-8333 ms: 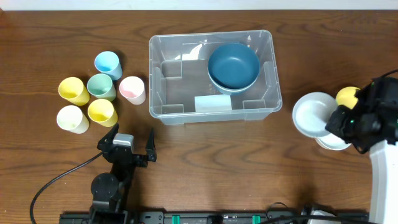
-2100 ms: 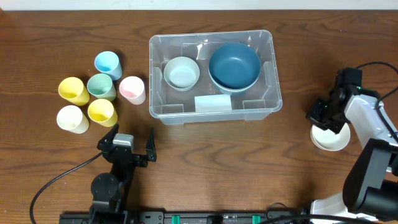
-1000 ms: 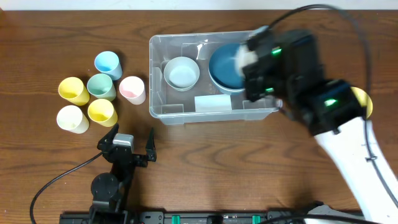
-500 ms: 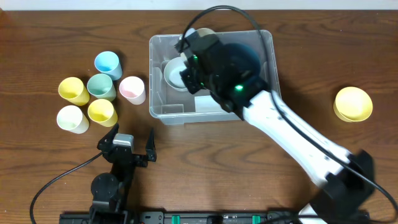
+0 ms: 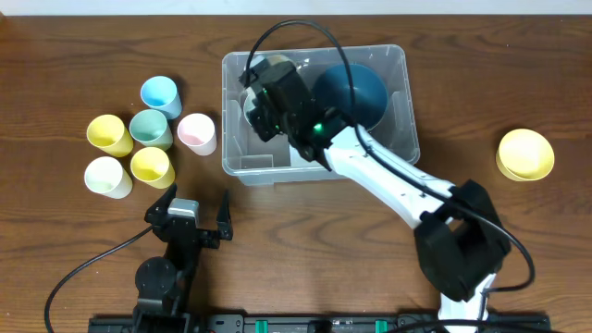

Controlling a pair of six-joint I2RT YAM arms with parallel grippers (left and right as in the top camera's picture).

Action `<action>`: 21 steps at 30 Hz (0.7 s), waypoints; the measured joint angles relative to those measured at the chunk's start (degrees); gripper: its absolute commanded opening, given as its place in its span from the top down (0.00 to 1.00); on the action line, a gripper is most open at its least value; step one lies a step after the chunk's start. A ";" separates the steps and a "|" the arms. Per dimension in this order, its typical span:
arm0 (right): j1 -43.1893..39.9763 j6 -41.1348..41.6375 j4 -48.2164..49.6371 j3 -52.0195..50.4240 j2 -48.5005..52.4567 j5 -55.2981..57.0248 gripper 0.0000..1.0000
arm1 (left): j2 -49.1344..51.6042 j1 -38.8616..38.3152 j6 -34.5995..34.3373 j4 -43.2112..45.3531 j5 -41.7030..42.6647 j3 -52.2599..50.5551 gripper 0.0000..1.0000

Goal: Pack container
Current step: 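Lift the white bowl and carry it over the grey-blue bowl in the bin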

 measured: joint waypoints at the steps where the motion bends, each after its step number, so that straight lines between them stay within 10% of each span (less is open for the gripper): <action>1: 0.17 0.11 0.07 0.00 0.81 -0.24 0.99 | 0.00 0.00 0.00 0.00 0.02 0.00 0.02; 7: 0.52 0.31 0.52 0.00 3.96 -0.66 0.96 | 0.00 0.00 0.00 0.00 0.02 0.00 0.02; 12: 0.52 1.03 1.92 0.02 4.28 -0.61 0.57 | 0.00 0.00 0.00 0.00 0.02 0.00 0.02; 21: 0.52 0.96 -2.12 1.44 4.28 -0.87 0.54 | 0.00 0.00 0.00 0.00 0.02 0.00 0.02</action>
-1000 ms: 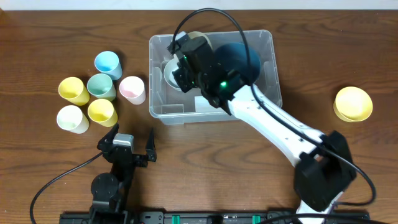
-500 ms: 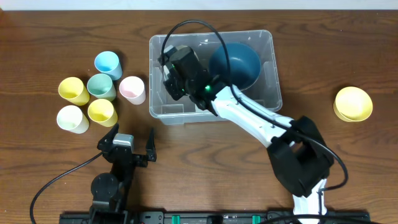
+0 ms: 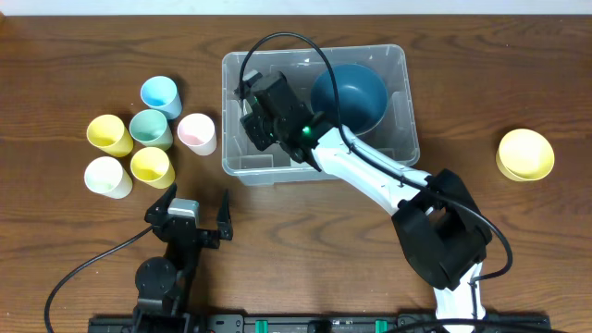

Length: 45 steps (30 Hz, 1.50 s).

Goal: Pack container
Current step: 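Lift the white bowl and carry it over the grey-blue bowl in the bin, then lower the white bowl into the grey-blue bowl and open the right gripper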

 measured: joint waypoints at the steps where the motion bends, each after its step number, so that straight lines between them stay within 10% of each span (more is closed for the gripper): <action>1: 0.00 0.00 -1.49 0.85 0.00 -0.11 0.54 | 0.00 0.00 0.00 0.00 0.00 0.00 0.02; 14: 0.00 -0.70 -5.16 10.32 0.04 -0.83 0.94 | 0.00 0.00 0.00 0.00 0.00 0.00 0.02; 45: -0.90 -0.63 2.32 10.32 8.55 -0.83 0.92 | 0.00 0.00 0.00 0.00 0.00 0.00 0.02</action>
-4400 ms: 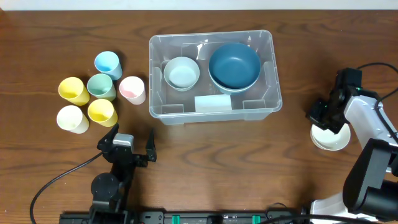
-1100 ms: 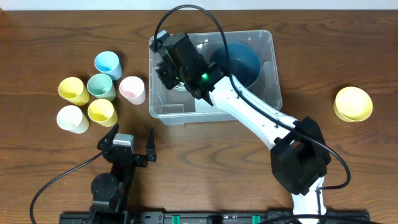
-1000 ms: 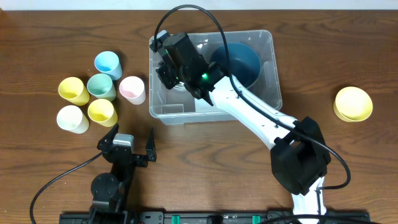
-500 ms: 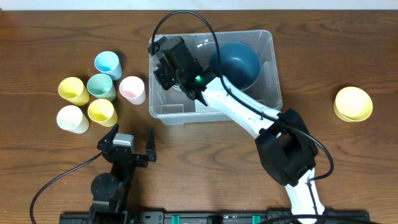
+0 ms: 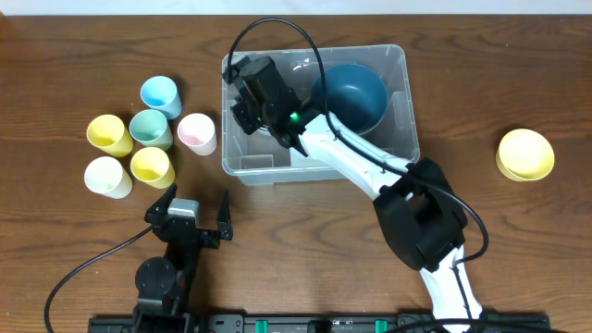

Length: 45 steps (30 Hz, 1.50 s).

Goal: Pack container
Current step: 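Lower the white bowl into the grey-blue bowl and open the right gripper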

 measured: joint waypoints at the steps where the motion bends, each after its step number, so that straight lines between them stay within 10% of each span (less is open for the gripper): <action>1: 0.00 0.02 0.07 0.00 0.35 0.00 0.92 | 0.00 0.00 0.00 0.00 -0.02 0.00 0.02; 33: -2.03 0.24 -0.70 0.04 3.63 0.26 0.88 | 0.00 0.00 0.00 0.00 0.00 0.00 0.02; 45: -2.47 -0.15 -18.51 2.58 -8.68 5.57 0.40 | 0.00 0.00 0.00 0.00 0.00 0.00 0.02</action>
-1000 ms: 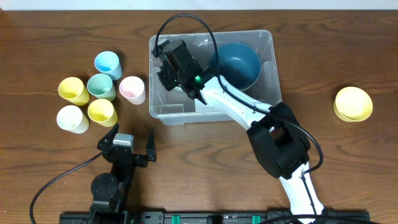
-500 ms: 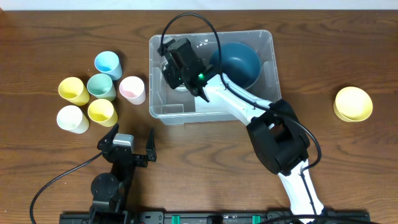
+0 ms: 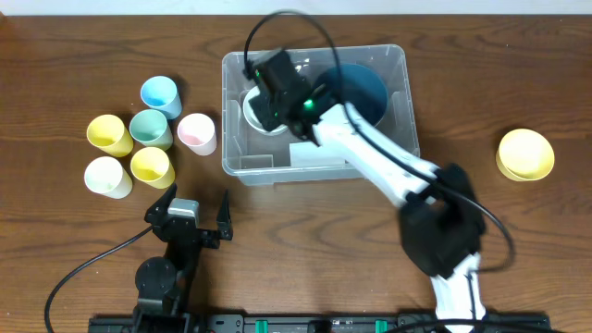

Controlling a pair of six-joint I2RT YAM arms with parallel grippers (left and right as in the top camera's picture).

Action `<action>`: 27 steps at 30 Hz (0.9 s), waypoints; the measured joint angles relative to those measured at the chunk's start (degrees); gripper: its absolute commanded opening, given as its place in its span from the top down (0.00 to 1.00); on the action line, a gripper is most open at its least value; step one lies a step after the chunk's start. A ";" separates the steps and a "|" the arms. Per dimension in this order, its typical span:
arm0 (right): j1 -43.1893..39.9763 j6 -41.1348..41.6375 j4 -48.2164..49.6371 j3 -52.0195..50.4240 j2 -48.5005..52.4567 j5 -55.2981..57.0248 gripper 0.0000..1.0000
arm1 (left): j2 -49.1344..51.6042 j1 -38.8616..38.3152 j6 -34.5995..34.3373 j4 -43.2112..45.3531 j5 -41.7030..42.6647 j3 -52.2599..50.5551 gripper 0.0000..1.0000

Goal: Pack container
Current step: 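Lower the white bowl into the grey-blue bowl and open the right gripper, then move the right gripper to the yellow bowl and grip its rim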

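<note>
A clear plastic container [image 3: 402,139] stands at the table's middle back. Inside it, a dark blue bowl [image 3: 368,88] fills the right half and a white bowl [image 3: 254,116] sits on the floor at the left. My right gripper [image 3: 270,100] hangs over the white bowl's far right rim. Its fingers are hidden under the wrist, so a hold on the bowl cannot be made out. My left gripper [image 3: 192,213] rests near the front edge, open and holding nothing.
Several cups stand left of the container: blue [image 3: 159,92], teal [image 3: 151,128], pink [image 3: 196,132], white [image 3: 107,176] and two yellow ones [image 3: 109,134]. Stacked yellow bowls [image 3: 525,154] sit at the far right.
My right gripper has moved from the container's back left corner to the right, toward its middle. The white bowl now shows on the container floor at the left. The left arm is unchanged.
My right gripper was first over the container's left half with a pale bowl at its fingers. It then stood lower and further left, then in the back left corner. Now it is nearer the middle, with the white bowl in view below it.
</note>
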 measured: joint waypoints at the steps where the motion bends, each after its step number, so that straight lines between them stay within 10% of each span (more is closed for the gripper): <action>1: -0.37 0.02 -1.77 0.46 -2.47 0.44 0.36 | 0.00 0.00 0.00 0.00 0.00 0.00 0.02; 12: -14.12 4.83 -23.10 2.16 -20.13 5.11 0.17 | 0.00 0.00 0.00 0.00 0.00 0.00 0.02; 27: -47.34 15.06 -39.39 2.08 -18.91 6.29 0.16 | 0.00 0.00 0.00 0.00 0.00 0.00 0.02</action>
